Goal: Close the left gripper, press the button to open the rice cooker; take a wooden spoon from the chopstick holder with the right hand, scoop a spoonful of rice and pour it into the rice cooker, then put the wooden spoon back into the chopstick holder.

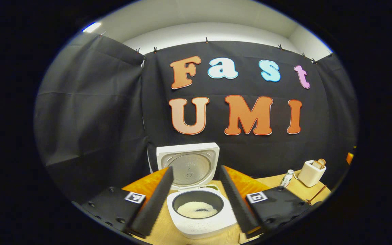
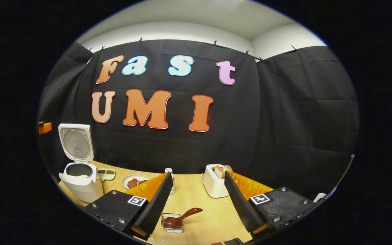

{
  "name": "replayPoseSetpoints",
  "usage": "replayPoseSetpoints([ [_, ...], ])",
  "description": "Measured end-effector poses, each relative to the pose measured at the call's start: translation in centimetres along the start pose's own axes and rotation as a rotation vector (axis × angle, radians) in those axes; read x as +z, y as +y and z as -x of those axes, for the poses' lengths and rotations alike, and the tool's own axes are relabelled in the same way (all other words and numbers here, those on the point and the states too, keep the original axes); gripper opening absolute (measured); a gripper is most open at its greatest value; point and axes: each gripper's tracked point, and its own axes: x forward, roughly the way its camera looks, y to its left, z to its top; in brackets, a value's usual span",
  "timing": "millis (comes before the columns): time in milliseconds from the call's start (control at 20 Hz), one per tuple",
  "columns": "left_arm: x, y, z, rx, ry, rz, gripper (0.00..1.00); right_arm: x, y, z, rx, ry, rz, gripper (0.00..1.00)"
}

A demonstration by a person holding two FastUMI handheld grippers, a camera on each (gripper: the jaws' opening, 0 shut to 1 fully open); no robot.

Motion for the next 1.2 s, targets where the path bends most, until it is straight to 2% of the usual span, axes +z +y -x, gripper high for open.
replayPoseSetpoints([
  [100,0.3,0.4,0.3,0.014,-0.011,0.002,1.00,-1.5,0.2,-0.6,0.009,0.022,-0.007,0.95],
  [300,0.5,1.0,1.2,0.034,-0.020,-0.012,1.00,-4.8,0.4,-2.7,0.018,0.062,-0.015,0.95],
  [450,0.2,1.3,1.9,0.045,-0.009,-0.012,1.00,-9.2,0.7,-4.6,0.043,0.137,-0.062,0.95],
  [650,0.4,2.3,3.1,0.077,-0.019,0.009,1.00,-13.8,0.1,-6.2,0.019,0.216,-0.125,0.95],
  [850,0.4,3.5,4.5,0.121,-0.016,-0.017,1.00,-18.2,0.6,-7.1,0.027,0.314,-0.228,0.95],
  [1100,-0.5,4.8,5.4,0.159,0.000,-0.011,1.00,-21.5,3.1,-8.1,0.077,0.421,-0.373,0.95],
  [1200,-0.8,5.4,5.6,0.170,0.008,-0.009,1.00,-22.8,3.7,-8.5,0.080,0.462,-0.403,0.85],
])
